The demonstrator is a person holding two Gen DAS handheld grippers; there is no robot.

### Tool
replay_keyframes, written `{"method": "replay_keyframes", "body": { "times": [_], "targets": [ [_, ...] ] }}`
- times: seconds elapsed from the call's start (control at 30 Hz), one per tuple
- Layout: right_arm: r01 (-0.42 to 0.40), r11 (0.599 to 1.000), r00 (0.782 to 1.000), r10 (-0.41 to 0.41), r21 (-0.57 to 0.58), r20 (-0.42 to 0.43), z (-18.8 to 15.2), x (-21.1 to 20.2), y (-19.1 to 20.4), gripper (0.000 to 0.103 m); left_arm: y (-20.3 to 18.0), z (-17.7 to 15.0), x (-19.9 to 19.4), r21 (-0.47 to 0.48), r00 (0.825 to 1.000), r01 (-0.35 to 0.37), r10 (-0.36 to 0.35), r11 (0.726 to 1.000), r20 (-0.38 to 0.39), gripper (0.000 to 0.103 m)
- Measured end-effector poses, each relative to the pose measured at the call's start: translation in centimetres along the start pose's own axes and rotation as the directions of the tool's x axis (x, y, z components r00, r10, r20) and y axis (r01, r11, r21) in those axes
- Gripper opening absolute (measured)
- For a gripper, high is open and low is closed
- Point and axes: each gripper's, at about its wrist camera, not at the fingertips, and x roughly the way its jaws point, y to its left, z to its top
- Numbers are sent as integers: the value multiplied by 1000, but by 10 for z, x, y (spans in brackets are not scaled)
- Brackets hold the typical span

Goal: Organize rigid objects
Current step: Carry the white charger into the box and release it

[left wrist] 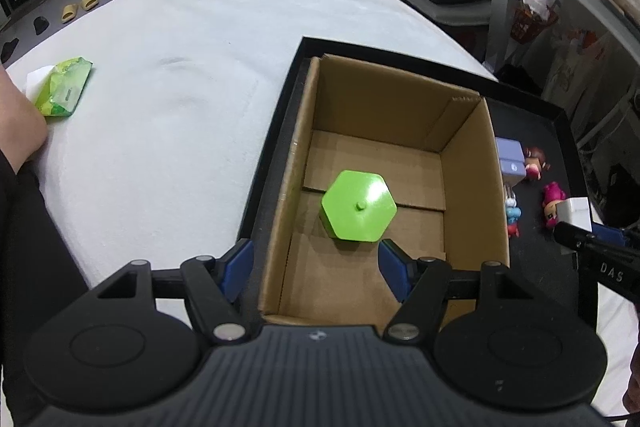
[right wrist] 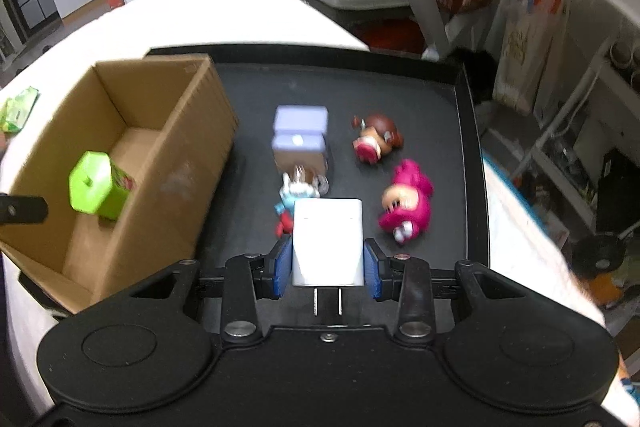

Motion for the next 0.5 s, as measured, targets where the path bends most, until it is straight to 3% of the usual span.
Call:
{"method": "replay_keyframes", "body": {
  "times": [0.5],
  "targets": [
    [-43,998,995,48,-52,93,29,-32,42,36,27,-9,-13,-35,995,67,-64,997,76,66]
  ]
}}
